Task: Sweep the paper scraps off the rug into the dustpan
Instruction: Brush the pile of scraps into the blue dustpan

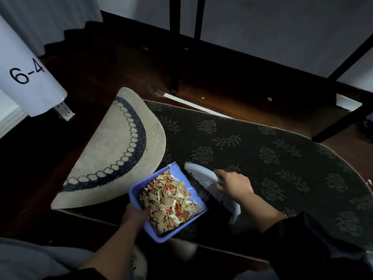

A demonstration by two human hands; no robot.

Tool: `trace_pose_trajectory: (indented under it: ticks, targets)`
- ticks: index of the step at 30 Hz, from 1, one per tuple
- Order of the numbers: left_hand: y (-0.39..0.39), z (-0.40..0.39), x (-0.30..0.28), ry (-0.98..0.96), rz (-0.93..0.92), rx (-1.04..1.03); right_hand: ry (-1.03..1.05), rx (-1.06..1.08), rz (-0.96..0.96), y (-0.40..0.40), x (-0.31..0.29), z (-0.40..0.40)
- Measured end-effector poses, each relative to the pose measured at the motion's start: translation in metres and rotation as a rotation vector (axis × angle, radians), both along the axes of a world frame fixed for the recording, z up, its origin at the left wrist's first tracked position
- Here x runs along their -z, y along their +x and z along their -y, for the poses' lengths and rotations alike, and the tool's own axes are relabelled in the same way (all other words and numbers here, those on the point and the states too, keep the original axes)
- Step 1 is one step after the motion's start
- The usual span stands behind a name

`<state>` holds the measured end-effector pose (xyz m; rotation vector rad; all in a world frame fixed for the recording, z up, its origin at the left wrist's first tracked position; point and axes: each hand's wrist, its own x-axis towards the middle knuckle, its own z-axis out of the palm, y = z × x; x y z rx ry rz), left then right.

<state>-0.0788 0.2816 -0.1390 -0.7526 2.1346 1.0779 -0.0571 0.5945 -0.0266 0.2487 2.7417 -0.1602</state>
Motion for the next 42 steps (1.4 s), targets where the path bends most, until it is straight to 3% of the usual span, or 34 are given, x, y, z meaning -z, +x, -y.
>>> trace_pose_trajectory:
  ticks: [18,25,36,42]
  targets:
    - [0.0,0.0,0.011,0.045,0.008,-0.07,0.105,0.094,-0.156,0.013,-0.006,0.003]
    - [0.0,-0.001,0.006,0.021,0.016,-0.047,0.058,0.031,-0.046,0.017,0.003,0.006]
    - [0.0,0.003,0.024,0.078,-0.004,-0.118,-0.01,-0.047,-0.046,0.021,-0.006,0.01]
    - [0.005,-0.006,-0.019,0.129,-0.041,-0.166,0.018,-0.067,-0.113,0.015,-0.028,0.014]
